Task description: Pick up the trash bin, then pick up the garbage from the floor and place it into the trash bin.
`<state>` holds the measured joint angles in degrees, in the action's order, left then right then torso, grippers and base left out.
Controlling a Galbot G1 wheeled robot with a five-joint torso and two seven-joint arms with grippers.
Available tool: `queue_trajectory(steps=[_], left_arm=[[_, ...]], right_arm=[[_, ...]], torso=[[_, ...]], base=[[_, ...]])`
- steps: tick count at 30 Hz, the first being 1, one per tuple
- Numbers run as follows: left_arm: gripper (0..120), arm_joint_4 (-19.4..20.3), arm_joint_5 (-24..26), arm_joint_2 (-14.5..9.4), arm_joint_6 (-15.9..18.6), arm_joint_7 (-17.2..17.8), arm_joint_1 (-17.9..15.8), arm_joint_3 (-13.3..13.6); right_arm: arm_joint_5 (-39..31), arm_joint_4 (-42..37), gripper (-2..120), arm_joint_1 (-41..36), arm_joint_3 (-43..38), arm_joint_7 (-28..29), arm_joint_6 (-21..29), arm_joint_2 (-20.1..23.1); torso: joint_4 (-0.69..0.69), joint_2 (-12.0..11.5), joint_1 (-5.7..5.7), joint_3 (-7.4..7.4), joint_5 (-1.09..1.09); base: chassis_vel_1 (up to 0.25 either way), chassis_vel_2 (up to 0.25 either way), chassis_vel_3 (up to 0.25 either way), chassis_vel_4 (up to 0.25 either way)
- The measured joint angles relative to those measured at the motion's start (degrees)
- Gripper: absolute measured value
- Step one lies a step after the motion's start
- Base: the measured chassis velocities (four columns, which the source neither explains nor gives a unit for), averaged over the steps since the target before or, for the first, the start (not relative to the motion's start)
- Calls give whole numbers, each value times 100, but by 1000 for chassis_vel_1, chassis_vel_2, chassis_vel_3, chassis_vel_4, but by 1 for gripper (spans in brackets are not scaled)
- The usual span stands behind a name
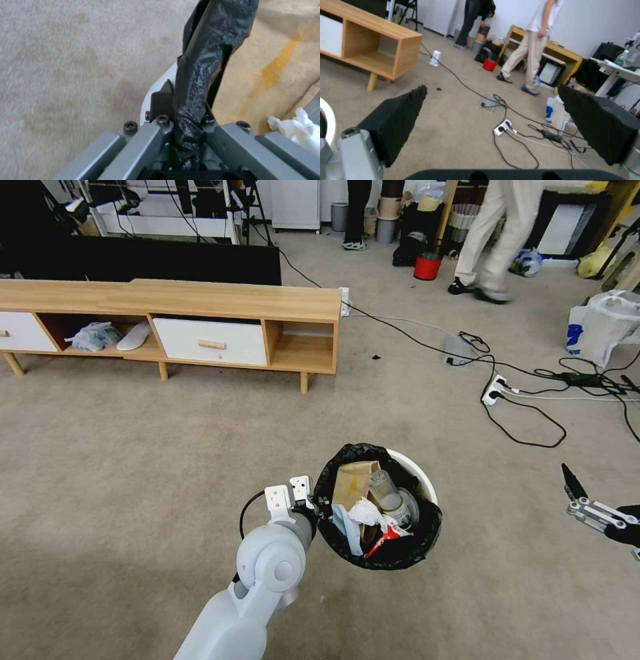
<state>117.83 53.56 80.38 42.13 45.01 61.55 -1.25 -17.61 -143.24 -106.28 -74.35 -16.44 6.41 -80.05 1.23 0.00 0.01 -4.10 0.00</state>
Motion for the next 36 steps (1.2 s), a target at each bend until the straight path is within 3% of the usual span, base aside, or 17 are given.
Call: queue_trajectory(steps=[36], left_arm=[[1, 13, -13, -25, 0, -6, 29, -8]], right_arm=[[125, 0, 100, -5, 56, -6, -88, -33]], torso=[[-1, -1, 1, -1, 0]], base=[[-152, 154, 156, -148]])
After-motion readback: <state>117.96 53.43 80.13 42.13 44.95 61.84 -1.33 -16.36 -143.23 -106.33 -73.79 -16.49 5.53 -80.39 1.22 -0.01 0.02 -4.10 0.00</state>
